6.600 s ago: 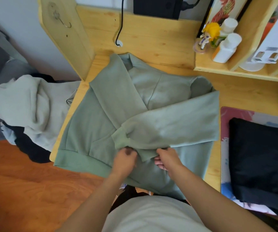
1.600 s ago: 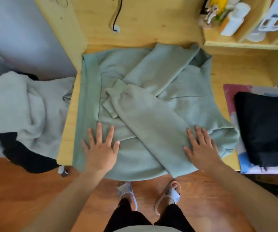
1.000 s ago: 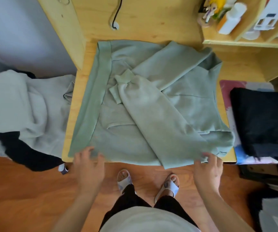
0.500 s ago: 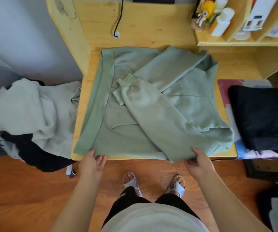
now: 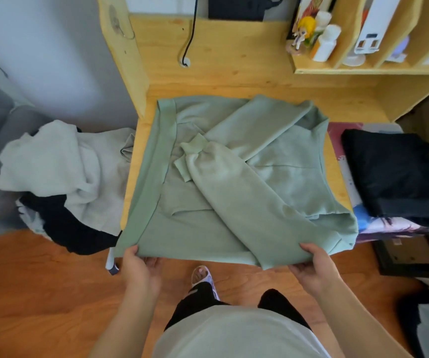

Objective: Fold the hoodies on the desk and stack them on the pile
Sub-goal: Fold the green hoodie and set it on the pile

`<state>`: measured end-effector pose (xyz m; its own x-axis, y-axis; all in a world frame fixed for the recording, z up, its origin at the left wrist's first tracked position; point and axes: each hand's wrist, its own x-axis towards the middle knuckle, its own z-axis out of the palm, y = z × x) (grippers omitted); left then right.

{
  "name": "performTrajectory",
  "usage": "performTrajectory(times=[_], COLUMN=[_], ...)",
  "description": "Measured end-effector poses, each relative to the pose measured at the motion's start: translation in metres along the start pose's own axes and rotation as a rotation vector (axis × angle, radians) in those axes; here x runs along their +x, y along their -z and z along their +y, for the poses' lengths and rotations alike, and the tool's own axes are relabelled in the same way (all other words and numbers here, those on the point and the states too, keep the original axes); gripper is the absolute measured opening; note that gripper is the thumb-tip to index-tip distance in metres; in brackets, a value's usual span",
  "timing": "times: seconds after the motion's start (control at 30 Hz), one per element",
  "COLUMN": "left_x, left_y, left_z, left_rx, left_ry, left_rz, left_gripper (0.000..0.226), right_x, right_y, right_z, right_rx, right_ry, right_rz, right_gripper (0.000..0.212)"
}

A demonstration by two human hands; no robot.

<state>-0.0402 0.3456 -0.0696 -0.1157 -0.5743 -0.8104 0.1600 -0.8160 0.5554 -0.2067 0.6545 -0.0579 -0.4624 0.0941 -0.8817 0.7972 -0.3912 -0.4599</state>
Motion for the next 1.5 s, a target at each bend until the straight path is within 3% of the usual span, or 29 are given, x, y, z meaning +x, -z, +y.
performTrajectory(times=[0.27, 0.5, 0.73, 1.0, 1.1, 1.3, 1.4, 1.5], left_x=[-0.055, -0.097, -0.127, -0.128, -0.115, -0.061, -0.025, 0.004], left_y=[0.051, 0.104, 0.095, 0.019, -0.030, -0.160, -0.226, -0.267], left_z=[-0.031, -0.050, -0.038, 0.011, 0.035, 0.087, 0.100, 0.092], left_rx=[-0.038, -0.124, -0.271, -0.288, -0.268, -0.202, -0.106, 0.145], left_ry=[-0.058, -0.067, -0.064, -0.066, -0.079, -0.074, -0.107, -0.227], left_rz=[0.014, 0.025, -0.083, -0.206, -0.255, -0.323, -0.379, -0.454], left_gripper=[0.021, 0.033, 0.018, 0.018, 0.019, 0.029, 0.032, 0.017], right_x=[-0.035, -0.072, -0.099, -0.109, -0.104, -0.077, -0.046, 0.000], right_y=[0.054, 0.113, 0.099, 0.038, -0.008, -0.127, -0.177, -0.201], right_z=[-0.002, 0.009, -0.018, -0.070, -0.104, -0.172, -0.199, -0.208], right_rx=[-0.057, 0.001, -0.027, 0.081, 0.102, 0.090, 0.118, -0.020], right_ry=[-0.013, -0.030, 0.006, 0.066, 0.089, 0.158, 0.188, 0.250], right_rz=[-0.079, -0.135, -0.221, -0.272, -0.295, -0.252, -0.214, -0.262], right_gripper=[0.020, 0.018, 0.016, 0.016, 0.024, 0.010, 0.013, 0.026])
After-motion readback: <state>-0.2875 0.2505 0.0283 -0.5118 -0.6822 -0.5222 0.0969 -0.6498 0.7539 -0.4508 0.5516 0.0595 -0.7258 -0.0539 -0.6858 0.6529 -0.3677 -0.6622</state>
